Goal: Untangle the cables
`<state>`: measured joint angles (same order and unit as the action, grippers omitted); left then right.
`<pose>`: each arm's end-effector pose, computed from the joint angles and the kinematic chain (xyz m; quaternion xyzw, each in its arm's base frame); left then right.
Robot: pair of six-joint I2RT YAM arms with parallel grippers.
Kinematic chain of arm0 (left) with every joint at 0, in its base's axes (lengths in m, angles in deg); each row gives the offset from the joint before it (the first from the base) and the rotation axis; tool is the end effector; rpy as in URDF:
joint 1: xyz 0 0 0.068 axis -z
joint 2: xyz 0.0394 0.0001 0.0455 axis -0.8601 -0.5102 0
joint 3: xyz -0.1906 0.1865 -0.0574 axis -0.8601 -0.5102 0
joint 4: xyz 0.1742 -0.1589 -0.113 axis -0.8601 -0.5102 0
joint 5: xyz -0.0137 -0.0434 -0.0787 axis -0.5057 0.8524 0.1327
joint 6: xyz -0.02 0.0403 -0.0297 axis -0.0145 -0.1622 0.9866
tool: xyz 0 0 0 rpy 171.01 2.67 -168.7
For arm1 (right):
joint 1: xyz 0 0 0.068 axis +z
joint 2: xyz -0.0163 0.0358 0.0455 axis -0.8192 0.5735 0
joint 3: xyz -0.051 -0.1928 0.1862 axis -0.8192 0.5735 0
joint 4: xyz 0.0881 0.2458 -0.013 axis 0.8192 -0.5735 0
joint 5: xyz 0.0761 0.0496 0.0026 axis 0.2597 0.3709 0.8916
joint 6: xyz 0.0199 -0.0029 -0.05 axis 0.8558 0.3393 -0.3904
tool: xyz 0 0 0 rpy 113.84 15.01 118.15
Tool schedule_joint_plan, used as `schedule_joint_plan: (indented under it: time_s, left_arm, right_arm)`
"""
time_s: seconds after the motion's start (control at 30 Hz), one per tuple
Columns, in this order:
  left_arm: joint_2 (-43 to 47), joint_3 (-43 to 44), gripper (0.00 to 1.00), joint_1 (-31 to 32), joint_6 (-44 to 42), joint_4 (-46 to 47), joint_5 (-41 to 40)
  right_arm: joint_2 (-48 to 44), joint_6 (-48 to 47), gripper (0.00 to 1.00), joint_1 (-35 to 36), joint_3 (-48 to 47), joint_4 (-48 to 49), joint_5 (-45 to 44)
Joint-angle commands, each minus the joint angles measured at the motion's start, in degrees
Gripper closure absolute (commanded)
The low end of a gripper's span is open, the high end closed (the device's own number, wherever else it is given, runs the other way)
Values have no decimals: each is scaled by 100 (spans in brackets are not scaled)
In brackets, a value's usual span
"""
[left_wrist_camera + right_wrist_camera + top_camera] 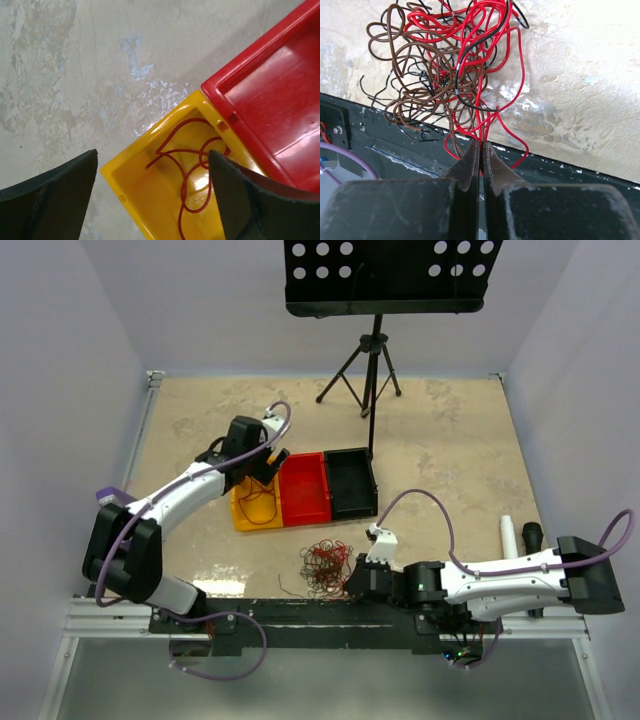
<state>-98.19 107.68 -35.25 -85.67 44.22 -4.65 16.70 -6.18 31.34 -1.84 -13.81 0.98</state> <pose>0.2942 -0.1247 0.2268 0.2700 0.8767 0.0482 0.3953 0.0298 0.1921 0.1819 0.0394 0.9261 0.2597 0.2709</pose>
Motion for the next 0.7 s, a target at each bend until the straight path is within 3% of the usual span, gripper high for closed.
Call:
schedule_joint_plan:
  time_s: [0.0, 0.07, 0.27, 0.53, 0.67]
  left_arm:
    - [642, 791, 0, 1, -99, -514, 543]
    - [792, 1116, 0, 1, -186, -952, 982]
    - [1074, 1505, 0, 184, -933, -2605, 3890]
    - [1163, 161, 3, 1519, -1425, -2379, 4763]
    - [961, -165, 4, 1864, -1540, -1967, 4527]
  right_arm:
    - [-98, 203, 100, 23, -26, -31, -201]
    - [-46, 194, 100, 31, -43, -23, -192]
    - [69, 185, 100, 31, -96, 39, -175]
    - [130, 299, 100, 23, -210, -163, -219]
    - [78, 413, 100, 31, -210, -251, -219]
